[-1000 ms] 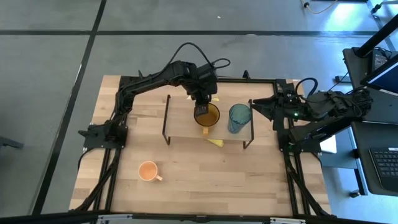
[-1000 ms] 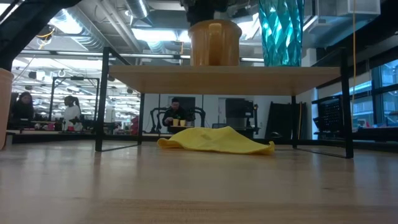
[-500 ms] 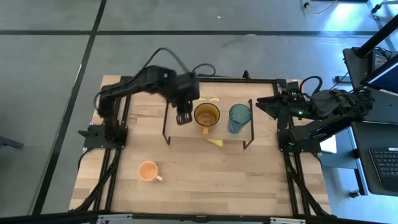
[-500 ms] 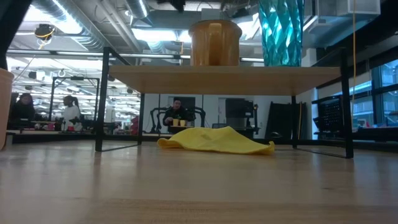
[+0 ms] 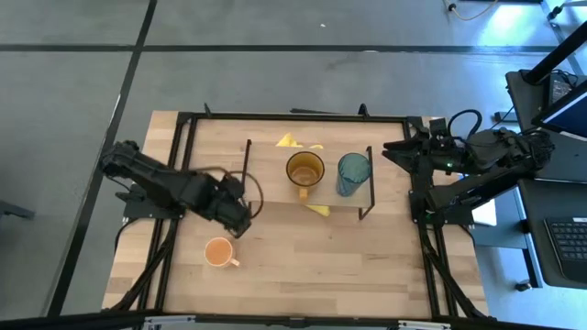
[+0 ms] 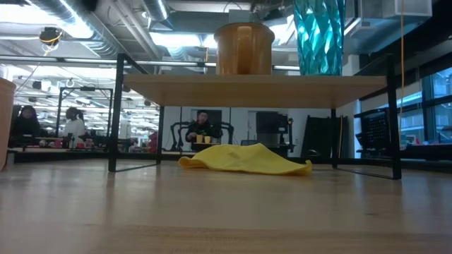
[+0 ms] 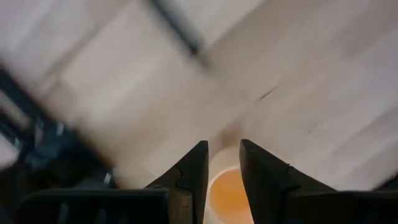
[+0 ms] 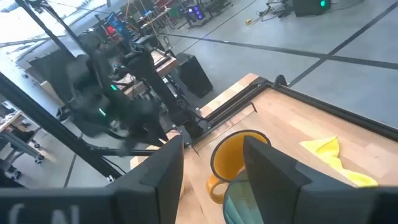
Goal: Stack small to large cups/mugs on shelf
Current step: Put the light yellow mug on the shelf
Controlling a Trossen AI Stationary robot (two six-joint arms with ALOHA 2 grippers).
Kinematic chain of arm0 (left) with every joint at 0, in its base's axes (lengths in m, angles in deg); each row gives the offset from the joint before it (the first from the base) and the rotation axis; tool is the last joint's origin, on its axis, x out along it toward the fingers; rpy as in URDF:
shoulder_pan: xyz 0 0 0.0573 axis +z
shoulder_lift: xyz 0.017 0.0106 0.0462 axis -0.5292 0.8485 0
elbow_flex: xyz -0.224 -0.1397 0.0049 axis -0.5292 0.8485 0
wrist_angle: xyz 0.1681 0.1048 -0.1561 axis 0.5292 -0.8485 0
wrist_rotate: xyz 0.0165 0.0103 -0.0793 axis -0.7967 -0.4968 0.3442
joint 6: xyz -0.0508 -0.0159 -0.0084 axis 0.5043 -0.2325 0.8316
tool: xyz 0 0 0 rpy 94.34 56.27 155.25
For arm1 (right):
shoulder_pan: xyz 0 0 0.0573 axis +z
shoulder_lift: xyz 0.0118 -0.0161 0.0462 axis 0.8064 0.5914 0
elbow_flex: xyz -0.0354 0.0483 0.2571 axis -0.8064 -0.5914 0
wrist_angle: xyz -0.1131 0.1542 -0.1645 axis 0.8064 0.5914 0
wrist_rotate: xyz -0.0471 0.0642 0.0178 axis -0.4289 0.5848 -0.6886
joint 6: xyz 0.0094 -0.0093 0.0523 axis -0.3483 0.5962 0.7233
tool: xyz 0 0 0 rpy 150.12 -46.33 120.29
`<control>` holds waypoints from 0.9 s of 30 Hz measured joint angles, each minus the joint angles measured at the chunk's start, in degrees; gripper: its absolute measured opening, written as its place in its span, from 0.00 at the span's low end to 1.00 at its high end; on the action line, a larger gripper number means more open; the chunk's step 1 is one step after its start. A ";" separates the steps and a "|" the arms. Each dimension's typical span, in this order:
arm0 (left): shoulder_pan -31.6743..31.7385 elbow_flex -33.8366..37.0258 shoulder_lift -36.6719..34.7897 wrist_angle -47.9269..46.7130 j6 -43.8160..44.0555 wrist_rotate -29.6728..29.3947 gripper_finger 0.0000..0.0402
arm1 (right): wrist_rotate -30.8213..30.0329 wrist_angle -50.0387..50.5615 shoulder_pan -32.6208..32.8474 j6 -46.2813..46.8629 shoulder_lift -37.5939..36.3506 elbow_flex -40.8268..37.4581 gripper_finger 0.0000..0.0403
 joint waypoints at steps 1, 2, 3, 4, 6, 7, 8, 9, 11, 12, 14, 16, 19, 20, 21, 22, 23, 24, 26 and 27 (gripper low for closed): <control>-0.88 3.13 -0.63 1.06 0.98 1.31 0.21 | 0.37 -0.04 0.00 0.00 -0.15 -0.01 0.42; -1.55 5.92 -1.19 3.13 0.07 2.62 0.21 | 0.64 -0.04 -0.01 0.00 -0.26 -0.01 0.42; -2.37 8.44 -1.66 5.37 -2.09 3.66 0.21 | 0.86 -0.06 -0.01 0.00 -0.36 -0.01 0.42; -3.42 10.83 -2.07 7.38 -4.02 4.68 0.21 | 0.97 -0.04 0.00 -0.02 -0.48 -0.01 0.42; -5.34 14.48 -3.19 11.02 -9.08 6.52 0.21 | 1.13 -0.04 -0.02 0.02 -0.54 -0.01 0.42; -6.24 15.85 -3.85 12.92 -10.84 6.78 0.21 | 1.14 -0.04 -0.02 0.06 -0.54 -0.01 0.42; -7.19 17.14 -4.56 14.41 -12.41 6.77 0.21 | 1.14 -0.03 -0.01 0.11 -0.54 -0.01 0.42; -8.10 18.40 -5.22 15.24 -13.63 6.70 0.21 | 1.25 -0.02 0.02 0.34 -0.53 0.00 0.42; -9.67 20.66 -6.45 16.23 -15.09 6.49 0.21 | 2.13 0.00 0.02 1.13 -0.52 -0.01 0.42; -10.53 21.81 -7.15 16.48 -15.50 6.49 0.21 | 2.49 0.01 0.02 1.28 -0.52 0.00 0.42; -12.07 24.42 -8.53 16.14 -16.61 6.49 0.21 | 2.58 0.02 0.02 1.33 -0.50 -0.01 0.42; -13.39 27.25 -9.77 17.10 -16.76 6.53 0.21 | 2.58 0.02 0.02 1.57 -0.50 0.00 0.42; -14.81 30.95 -11.70 19.71 -16.79 6.69 0.21 | 2.56 0.02 0.02 1.61 -0.50 -0.01 0.42; -15.06 32.19 -12.29 21.07 -16.76 6.68 0.21 | 2.56 0.02 0.00 1.62 -0.50 -0.01 0.42; -15.22 33.50 -12.89 22.21 -16.74 6.69 0.21 | 2.56 0.02 0.00 1.66 -0.50 -0.01 0.42; -15.25 34.70 -13.48 23.48 -16.61 6.69 0.21 | 2.56 0.02 0.00 1.66 -0.50 0.01 0.42; -15.25 35.94 -14.06 25.24 -16.32 6.69 0.21 | 2.56 0.02 0.00 1.74 -0.50 -0.01 0.42; -15.25 37.10 -14.59 27.02 -15.81 6.70 0.21 | 2.54 0.04 -0.01 1.93 -0.50 -0.01 0.42; -15.23 39.10 -15.55 30.11 -14.80 7.22 0.21 | 2.21 0.07 -0.02 2.84 -0.50 -0.01 0.42; -15.24 39.86 -15.87 31.79 -14.26 7.84 0.21 | 2.15 0.07 -0.02 2.86 -0.50 0.01 0.42</control>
